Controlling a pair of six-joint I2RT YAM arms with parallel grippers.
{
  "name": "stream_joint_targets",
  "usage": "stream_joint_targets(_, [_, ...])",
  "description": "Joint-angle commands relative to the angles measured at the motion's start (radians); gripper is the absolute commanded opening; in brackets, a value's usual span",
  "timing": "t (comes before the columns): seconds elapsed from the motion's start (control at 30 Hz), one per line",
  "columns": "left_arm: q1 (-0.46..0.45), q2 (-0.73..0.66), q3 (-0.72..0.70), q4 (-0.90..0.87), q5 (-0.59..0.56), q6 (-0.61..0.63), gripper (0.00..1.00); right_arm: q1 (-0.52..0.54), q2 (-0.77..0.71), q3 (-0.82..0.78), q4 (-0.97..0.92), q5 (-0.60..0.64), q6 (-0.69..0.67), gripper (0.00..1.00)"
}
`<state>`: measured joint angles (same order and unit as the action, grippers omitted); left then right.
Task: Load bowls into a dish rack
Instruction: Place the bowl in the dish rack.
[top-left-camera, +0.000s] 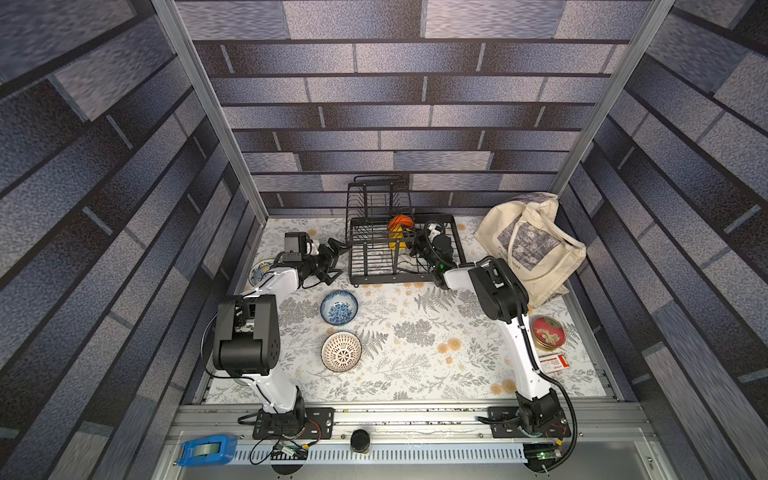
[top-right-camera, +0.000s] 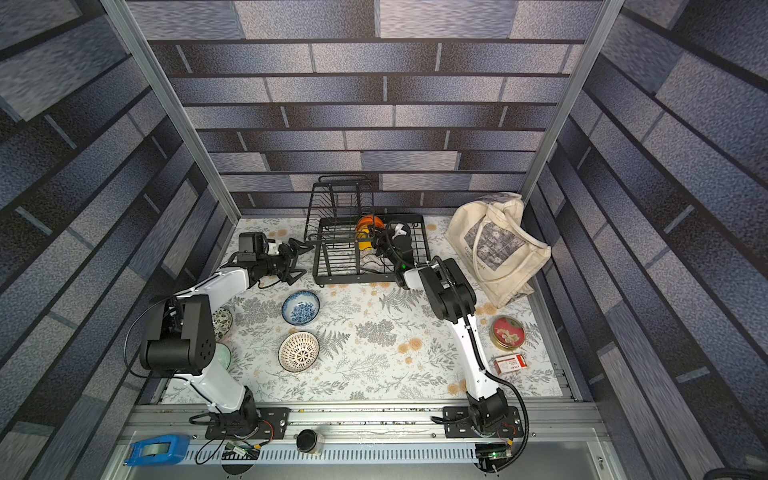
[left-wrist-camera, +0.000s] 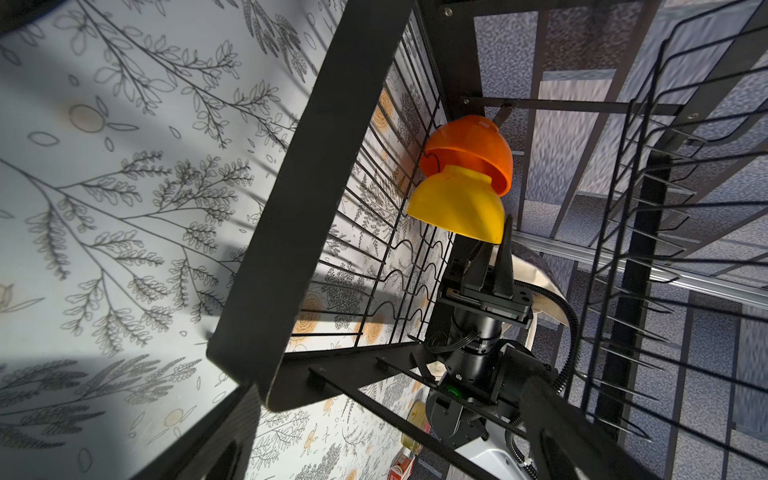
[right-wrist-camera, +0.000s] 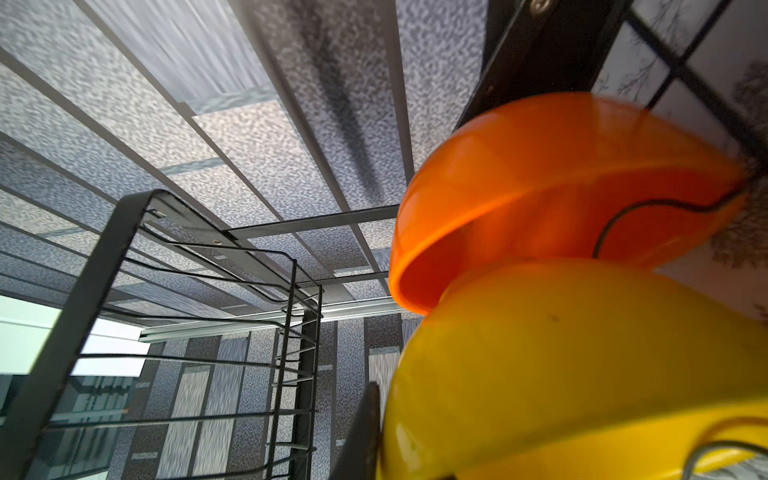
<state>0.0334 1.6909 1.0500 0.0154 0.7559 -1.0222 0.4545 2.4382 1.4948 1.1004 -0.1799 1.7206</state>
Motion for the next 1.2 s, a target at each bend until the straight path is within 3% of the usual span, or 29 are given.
stream_joint_targets(0.0, [0.004,0.004,0.005,0.003,0.012,-0.001,1.00,0.007,-0.037,-0.035,-0.081,0.026,0.009,0.14])
stream_joint_targets(0.53, [0.001,-0.003,0.005,-0.011,0.005,0.010,1.00,0.009,-0.094,-0.083,-0.125,0.048,0.045,0.25])
stream_joint_targets(1.17, [0.002,-0.016,0.010,-0.024,-0.002,0.023,1.00,0.008,-0.171,-0.136,-0.129,0.055,0.055,0.48])
